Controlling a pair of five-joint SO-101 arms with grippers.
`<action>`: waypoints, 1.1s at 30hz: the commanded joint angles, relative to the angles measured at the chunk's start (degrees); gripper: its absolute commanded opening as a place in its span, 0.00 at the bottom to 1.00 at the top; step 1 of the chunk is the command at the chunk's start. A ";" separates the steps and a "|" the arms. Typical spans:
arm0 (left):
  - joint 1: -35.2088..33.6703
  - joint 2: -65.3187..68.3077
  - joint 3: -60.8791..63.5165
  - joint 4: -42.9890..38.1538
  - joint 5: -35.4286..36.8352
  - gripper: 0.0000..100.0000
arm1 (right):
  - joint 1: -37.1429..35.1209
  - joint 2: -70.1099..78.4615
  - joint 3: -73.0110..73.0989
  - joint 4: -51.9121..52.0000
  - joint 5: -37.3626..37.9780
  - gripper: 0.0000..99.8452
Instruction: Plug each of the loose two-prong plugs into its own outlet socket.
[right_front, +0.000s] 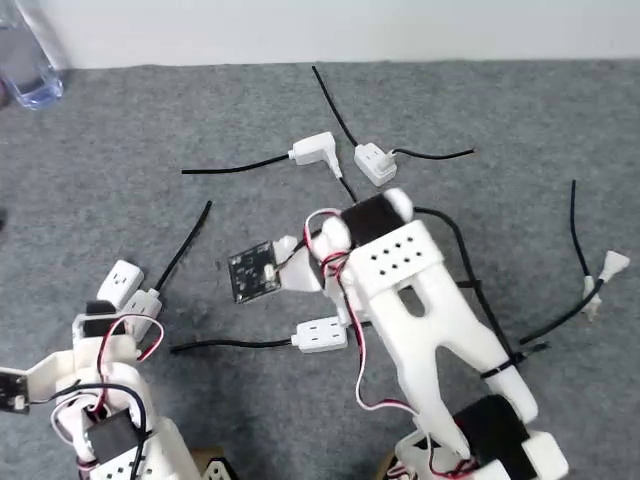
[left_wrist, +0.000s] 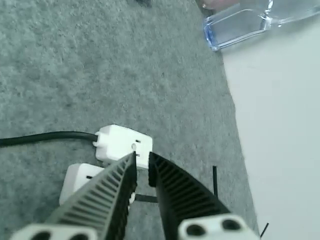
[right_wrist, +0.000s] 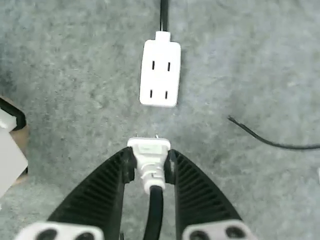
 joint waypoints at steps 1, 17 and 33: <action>-0.79 -0.62 -0.40 0.26 -0.62 0.04 | -3.21 -0.40 3.78 -6.37 -2.90 0.01; -0.88 -0.62 -0.40 0.26 -0.62 0.04 | -5.93 -0.40 11.34 -14.29 -6.42 0.01; -0.88 -0.62 -0.40 0.26 -0.62 0.04 | -3.03 -0.04 11.43 -15.69 -3.96 0.01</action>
